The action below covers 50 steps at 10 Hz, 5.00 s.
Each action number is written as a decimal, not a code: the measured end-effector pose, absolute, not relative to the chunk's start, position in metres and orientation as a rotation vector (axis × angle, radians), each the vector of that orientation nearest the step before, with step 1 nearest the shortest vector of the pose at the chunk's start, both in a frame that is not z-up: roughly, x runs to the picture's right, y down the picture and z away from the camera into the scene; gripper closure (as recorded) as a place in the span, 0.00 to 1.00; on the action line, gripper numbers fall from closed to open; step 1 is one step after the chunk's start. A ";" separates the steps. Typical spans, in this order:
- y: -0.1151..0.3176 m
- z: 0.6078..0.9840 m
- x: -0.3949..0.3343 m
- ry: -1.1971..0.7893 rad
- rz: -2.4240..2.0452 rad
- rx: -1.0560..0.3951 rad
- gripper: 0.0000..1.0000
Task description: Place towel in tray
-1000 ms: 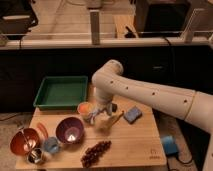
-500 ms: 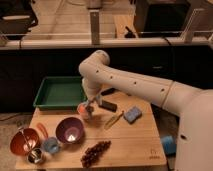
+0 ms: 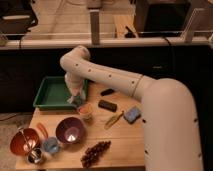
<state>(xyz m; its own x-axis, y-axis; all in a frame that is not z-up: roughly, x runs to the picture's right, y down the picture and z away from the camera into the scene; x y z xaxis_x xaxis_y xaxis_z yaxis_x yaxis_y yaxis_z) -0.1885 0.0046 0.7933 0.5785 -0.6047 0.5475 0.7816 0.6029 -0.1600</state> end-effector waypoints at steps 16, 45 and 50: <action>-0.007 0.853 -0.271 -0.631 -0.734 -0.204 0.61; -0.016 0.826 -0.236 -0.545 -0.871 -0.341 0.20; -0.016 0.827 -0.236 -0.545 -0.871 -0.342 0.20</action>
